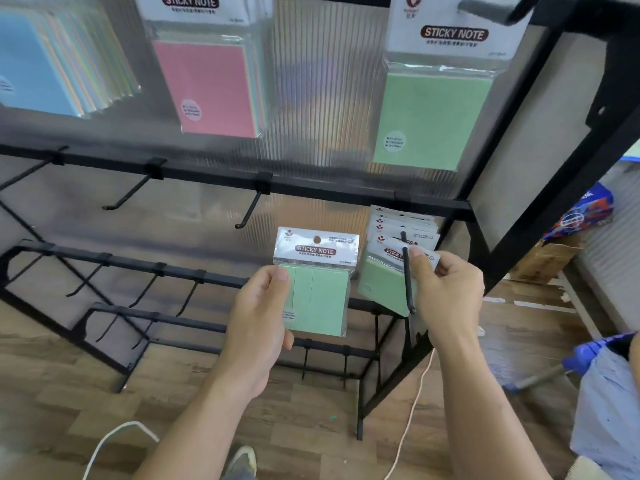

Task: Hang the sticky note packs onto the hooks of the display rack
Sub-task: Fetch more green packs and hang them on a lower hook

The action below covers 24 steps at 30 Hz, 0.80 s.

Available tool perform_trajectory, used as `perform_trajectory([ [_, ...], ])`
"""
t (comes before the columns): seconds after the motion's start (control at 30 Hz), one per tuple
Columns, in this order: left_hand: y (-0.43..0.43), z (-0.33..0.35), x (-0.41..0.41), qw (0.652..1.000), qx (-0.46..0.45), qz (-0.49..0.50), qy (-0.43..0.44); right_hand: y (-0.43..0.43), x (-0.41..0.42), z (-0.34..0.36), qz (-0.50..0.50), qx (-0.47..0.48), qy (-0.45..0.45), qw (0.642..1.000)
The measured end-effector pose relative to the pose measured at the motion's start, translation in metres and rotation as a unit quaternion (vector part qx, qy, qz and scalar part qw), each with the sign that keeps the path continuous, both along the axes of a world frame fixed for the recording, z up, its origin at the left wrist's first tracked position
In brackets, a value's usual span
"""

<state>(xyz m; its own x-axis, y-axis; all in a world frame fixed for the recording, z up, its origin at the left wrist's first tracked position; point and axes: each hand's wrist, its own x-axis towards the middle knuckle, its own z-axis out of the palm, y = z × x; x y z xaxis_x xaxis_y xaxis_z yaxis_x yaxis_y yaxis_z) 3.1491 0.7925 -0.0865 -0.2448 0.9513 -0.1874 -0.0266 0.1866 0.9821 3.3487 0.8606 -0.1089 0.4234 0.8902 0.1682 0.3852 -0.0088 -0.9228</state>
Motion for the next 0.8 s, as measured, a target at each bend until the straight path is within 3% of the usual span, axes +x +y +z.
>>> perform_trajectory([
  [0.2,0.001,0.005,0.002,0.999,-0.001,-0.038,0.0,0.008,0.001,0.012,-0.024,0.007,-0.004,1.0],
  [0.33,0.002,0.008,0.011,0.997,0.01,-0.077,-0.01,-0.007,0.002,0.024,-0.07,0.074,0.026,0.994],
  [0.43,0.003,0.011,0.021,0.993,0.018,-0.112,-0.017,-0.025,0.002,0.037,0.001,0.115,0.047,0.992],
  [0.53,0.002,0.014,0.031,0.989,0.031,-0.146,-0.013,-0.042,0.0,0.048,0.103,0.095,0.058,0.988],
  [0.8,-0.004,0.018,0.026,0.981,0.024,-0.191,-0.034,-0.067,0.003,0.04,0.112,0.097,0.159,0.976],
])
